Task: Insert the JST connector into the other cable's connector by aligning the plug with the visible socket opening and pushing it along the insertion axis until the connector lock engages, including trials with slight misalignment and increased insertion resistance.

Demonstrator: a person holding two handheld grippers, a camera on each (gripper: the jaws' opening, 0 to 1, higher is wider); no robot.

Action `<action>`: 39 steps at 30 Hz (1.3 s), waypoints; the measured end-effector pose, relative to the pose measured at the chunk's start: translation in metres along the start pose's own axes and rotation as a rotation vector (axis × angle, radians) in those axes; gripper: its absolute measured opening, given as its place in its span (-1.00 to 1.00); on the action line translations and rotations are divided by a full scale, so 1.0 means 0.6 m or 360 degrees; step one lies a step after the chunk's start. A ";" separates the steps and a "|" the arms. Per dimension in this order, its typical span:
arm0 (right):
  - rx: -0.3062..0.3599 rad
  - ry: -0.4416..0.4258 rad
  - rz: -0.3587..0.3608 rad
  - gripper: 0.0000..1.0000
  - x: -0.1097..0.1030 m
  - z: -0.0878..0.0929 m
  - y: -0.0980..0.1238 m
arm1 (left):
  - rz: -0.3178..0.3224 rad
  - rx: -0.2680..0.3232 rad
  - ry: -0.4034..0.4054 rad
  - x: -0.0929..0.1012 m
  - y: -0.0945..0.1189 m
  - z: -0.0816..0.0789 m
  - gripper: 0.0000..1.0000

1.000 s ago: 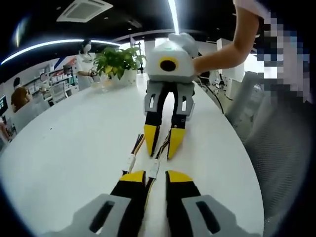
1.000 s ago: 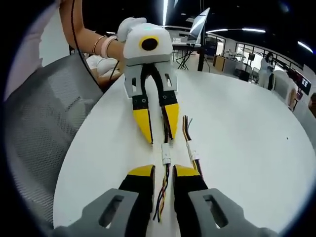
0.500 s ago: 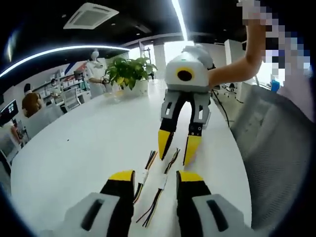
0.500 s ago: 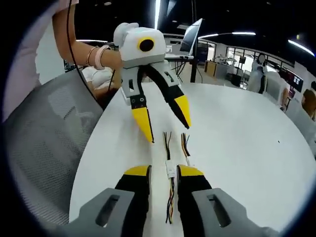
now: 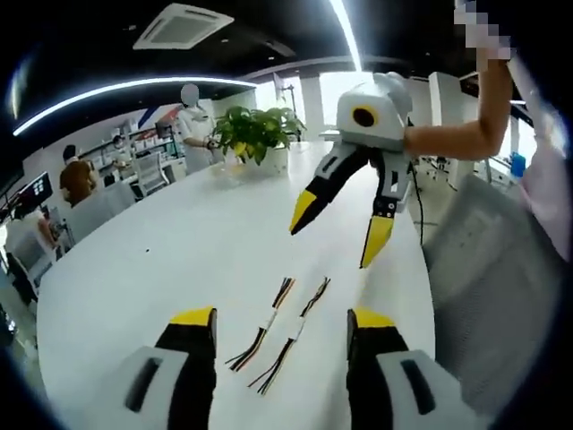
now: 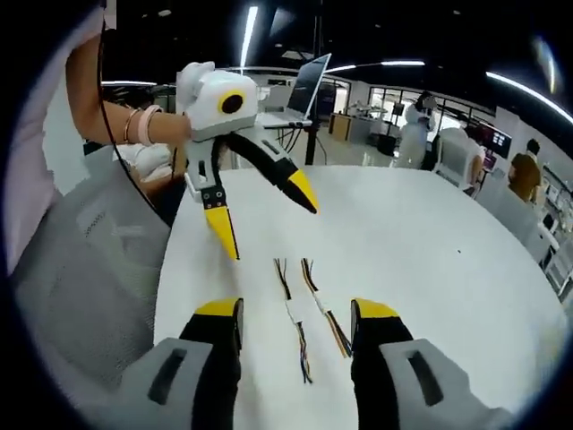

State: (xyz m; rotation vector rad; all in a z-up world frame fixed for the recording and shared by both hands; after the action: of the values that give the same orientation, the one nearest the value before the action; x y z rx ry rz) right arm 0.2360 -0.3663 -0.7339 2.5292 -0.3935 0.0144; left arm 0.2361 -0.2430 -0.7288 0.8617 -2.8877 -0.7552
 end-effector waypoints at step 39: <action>0.0389 -0.0571 0.0613 0.63 -0.056 -0.014 0.157 | -0.0628 0.0227 0.0477 0.024 0.185 -0.014 0.48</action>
State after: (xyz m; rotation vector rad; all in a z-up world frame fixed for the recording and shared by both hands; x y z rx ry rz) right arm 0.1780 -0.4273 -0.6792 2.6517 -1.0752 -0.2614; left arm 0.1689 -0.1736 -0.6716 1.4489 -2.5583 -0.3921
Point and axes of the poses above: the point that each gripper's makers call its tool centre point, and the gripper's own axes: y roughly backward along the fingers, x roughly to its right, z roughly out of its underside, the point moved 3 cm from there along y, roughly backward along the fingers, and after that the axes turned 1 degree about y, right-handed, at the moved point
